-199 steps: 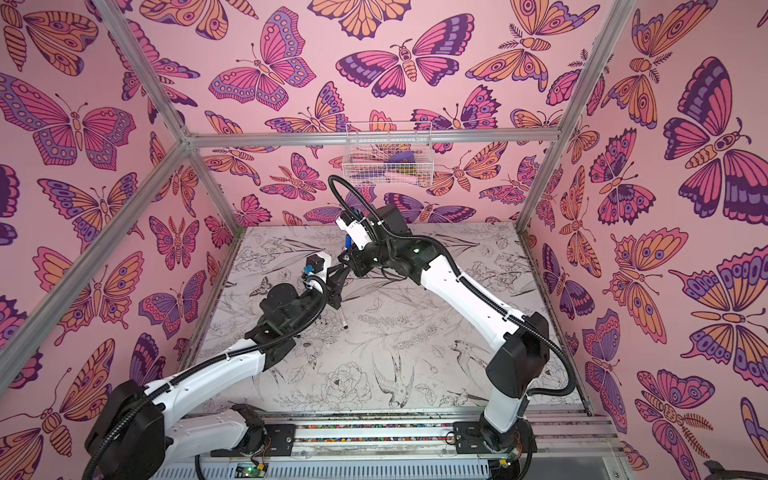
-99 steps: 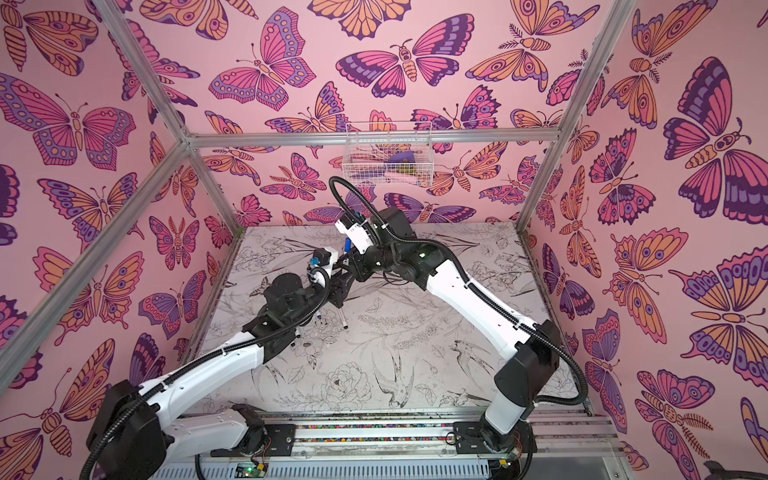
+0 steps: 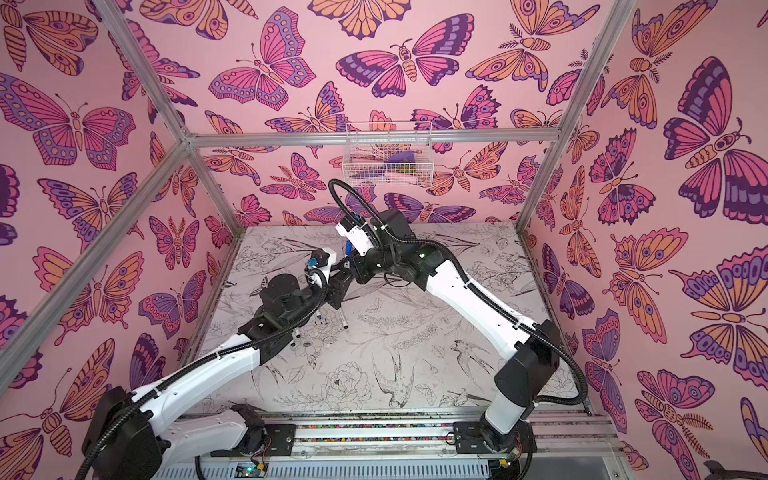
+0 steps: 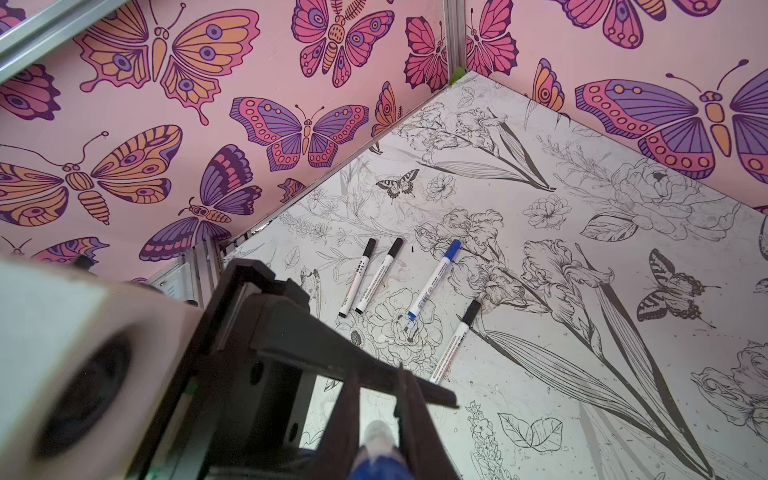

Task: Insert the pens into the pen caps
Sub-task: 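Lower the blue cap onto the marker tip with the right gripper, then press the blue cap down onto the marker with the right gripper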

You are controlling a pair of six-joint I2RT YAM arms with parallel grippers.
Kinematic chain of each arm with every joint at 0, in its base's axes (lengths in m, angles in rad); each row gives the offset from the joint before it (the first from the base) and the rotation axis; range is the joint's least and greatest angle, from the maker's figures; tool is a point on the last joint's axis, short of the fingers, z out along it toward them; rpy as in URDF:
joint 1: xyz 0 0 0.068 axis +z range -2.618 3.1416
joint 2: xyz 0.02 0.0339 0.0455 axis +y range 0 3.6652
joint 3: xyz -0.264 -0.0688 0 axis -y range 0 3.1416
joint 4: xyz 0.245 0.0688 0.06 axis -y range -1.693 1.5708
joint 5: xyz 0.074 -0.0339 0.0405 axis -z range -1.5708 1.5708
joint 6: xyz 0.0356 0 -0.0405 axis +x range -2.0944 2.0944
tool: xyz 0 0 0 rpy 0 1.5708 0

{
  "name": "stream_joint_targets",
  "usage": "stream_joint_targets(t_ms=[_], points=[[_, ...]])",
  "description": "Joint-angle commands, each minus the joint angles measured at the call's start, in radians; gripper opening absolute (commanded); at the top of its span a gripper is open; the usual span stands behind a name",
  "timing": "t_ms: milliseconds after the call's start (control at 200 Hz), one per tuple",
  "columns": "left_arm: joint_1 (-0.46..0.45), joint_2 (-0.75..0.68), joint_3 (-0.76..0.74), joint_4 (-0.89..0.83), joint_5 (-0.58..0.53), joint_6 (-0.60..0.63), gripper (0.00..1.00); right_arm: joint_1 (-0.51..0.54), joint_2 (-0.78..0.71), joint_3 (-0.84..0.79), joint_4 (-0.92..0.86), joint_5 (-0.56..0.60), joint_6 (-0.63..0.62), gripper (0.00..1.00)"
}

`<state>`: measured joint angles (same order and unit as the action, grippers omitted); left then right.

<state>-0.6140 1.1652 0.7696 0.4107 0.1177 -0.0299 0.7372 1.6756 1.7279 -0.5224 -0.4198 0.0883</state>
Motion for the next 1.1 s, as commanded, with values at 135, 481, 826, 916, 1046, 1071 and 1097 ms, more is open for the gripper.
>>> stream_joint_targets(t_ms=[135,481,826,916,1046,1071,1097], points=[[0.001,0.017,0.019,0.030,0.039,-0.014,0.07,0.016,-0.014,-0.007,-0.023,-0.028,-0.009,0.00],[0.002,0.061,-0.056,0.240,0.006,-0.096,0.00,0.015,-0.030,-0.008,-0.006,-0.024,0.008,0.28],[0.001,0.091,-0.077,0.244,-0.002,-0.091,0.00,-0.003,-0.097,-0.033,0.012,0.074,0.021,0.58],[-0.001,0.090,-0.087,0.244,0.008,-0.101,0.00,-0.026,-0.128,-0.026,0.018,0.090,0.022,0.58],[-0.003,0.080,-0.107,0.244,0.007,-0.105,0.00,-0.044,-0.127,-0.002,0.034,0.077,0.027,0.55],[-0.005,0.078,-0.110,0.244,0.005,-0.106,0.00,-0.044,-0.119,0.007,0.030,0.072,0.027,0.54],[-0.006,0.075,-0.114,0.243,0.004,-0.105,0.00,-0.045,-0.110,0.019,0.022,0.067,0.027,0.53]])
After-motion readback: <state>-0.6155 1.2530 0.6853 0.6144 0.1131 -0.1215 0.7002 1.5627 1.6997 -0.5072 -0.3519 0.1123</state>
